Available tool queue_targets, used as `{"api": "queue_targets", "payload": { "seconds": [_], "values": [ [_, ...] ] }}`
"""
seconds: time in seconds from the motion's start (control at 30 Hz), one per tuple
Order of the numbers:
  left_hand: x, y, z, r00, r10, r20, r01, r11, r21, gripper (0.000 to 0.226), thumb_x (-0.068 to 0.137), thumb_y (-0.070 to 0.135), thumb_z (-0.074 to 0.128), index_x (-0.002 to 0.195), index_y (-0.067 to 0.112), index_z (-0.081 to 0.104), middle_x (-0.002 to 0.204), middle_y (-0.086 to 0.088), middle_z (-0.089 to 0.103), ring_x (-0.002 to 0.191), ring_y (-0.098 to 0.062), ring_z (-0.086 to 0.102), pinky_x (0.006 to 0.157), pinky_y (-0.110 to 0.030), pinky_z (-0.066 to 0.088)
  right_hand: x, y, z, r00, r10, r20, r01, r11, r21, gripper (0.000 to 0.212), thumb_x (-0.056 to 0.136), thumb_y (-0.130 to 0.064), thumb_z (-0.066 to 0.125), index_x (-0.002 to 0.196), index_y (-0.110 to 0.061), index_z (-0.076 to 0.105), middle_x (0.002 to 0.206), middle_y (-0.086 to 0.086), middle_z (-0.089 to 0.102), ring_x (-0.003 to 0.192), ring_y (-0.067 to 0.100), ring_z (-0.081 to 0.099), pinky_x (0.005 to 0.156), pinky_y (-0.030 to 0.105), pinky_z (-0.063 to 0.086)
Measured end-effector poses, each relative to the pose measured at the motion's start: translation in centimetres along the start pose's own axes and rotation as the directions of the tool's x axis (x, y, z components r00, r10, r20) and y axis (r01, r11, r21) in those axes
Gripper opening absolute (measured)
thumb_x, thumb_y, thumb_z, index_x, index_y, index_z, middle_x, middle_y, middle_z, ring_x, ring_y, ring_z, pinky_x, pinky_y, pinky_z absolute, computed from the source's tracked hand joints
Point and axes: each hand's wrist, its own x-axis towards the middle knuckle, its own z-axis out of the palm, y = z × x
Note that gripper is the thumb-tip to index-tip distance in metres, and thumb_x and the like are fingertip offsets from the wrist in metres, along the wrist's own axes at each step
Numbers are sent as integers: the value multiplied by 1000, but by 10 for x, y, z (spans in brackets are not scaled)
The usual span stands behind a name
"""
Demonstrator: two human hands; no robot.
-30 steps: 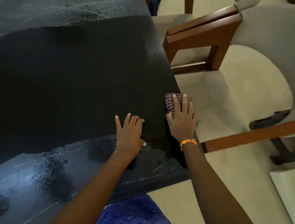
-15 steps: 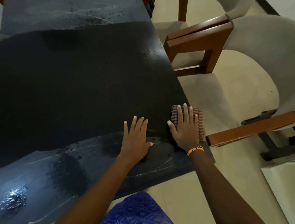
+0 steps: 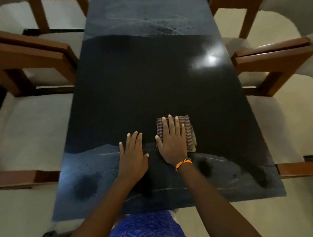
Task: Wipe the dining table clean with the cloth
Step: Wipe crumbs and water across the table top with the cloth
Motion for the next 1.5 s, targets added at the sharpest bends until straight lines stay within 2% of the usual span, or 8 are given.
{"api": "queue_targets", "payload": {
  "seconds": [0.37,0.63,0.87,1.0,1.1,1.2,1.4,1.5],
  "values": [
    [-32,-147,-52,911,-363,-197,333,928,-170,58,94,11,40,146,8,13,155,-10,15,145,-26,5,116,-46,6,10,-186,50,917,-387,96,385,922,36,68,90,-41,38,149,-15,17,158,10,16,146,29,9,119,47,10],
    [-43,-190,-60,900,-419,-120,343,850,-399,36,95,8,35,131,3,43,135,-20,45,126,-36,40,103,-49,34,54,-193,52,736,-649,193,667,744,-42,64,94,-42,35,150,-21,13,159,3,15,147,23,7,119,43,8],
    [-51,-207,-52,899,-399,-182,245,801,-545,42,92,-2,37,130,9,50,127,-12,56,115,-26,52,92,-24,37,128,-217,52,838,-516,177,533,843,-70,62,94,-37,39,150,-22,14,159,1,13,147,23,9,116,44,8],
    [-59,-217,-52,904,-419,-80,230,638,-735,44,89,-7,37,122,11,60,116,-4,64,105,-10,55,87,-13,40,141,-225,53,860,-474,189,494,866,-76,64,95,-37,40,150,-23,11,159,2,10,147,24,6,117,45,5],
    [-66,-224,-52,874,-482,69,294,409,-864,36,94,-3,37,116,9,63,110,-5,66,102,-15,62,86,-23,50,112,-226,52,844,-505,183,521,852,-51,65,94,-38,41,150,-22,11,159,3,9,147,25,5,117,45,4],
    [-69,-224,-55,821,-533,207,351,184,-918,31,95,1,38,111,6,64,102,-7,68,88,-10,64,67,-13,53,62,-232,52,814,-540,214,558,830,-30,66,93,-39,40,150,-23,10,160,2,8,147,23,4,118,46,4],
    [-71,-223,-49,745,-581,329,455,82,-887,25,94,8,41,85,11,64,85,-9,63,79,-19,57,77,-34,49,-55,-248,60,767,-610,200,608,790,80,67,88,-40,44,149,-21,21,158,4,18,146,25,11,119,46,4],
    [-76,-222,-44,746,-578,331,468,102,-878,27,95,13,40,82,17,63,83,-6,63,76,-16,58,72,-29,49,-62,-242,61,773,-599,206,598,798,74,65,89,-39,44,148,-24,22,158,0,19,146,21,11,119,47,0]
  ]
}}
